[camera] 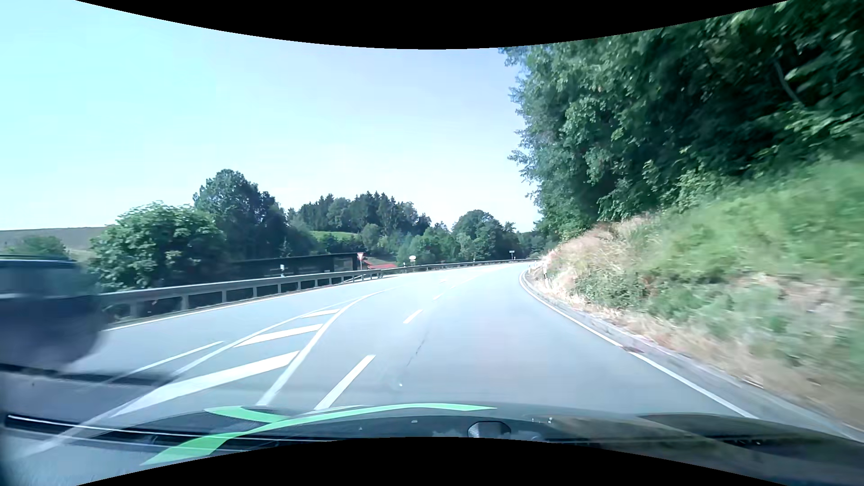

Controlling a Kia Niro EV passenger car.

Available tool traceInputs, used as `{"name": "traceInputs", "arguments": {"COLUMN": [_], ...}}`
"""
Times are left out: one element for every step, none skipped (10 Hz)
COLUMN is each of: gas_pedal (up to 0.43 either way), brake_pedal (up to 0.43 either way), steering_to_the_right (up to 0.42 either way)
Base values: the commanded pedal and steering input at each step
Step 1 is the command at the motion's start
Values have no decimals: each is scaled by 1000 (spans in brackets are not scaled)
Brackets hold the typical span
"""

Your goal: Follow the waypoints while adhering to traffic rules and regulations

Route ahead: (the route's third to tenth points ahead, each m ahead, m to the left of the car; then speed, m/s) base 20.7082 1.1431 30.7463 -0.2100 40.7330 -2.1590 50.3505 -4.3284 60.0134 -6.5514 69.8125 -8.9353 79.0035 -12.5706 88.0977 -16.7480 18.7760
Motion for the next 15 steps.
{"name": "traceInputs", "arguments": {"gas_pedal": [169, 169, 169, 169, 169, 169, 130, 110, 110, 118, 118, 138, 150, 150, 150], "brake_pedal": [0, 0, 0, 0, 0, 0, 0, 0, 0, 0, 0, 0, 0, 0, 0], "steering_to_the_right": [26, 25, 23, 23, 23, 23, 22, 22, 21, 18, 16, 15, 14, 15, 16]}}
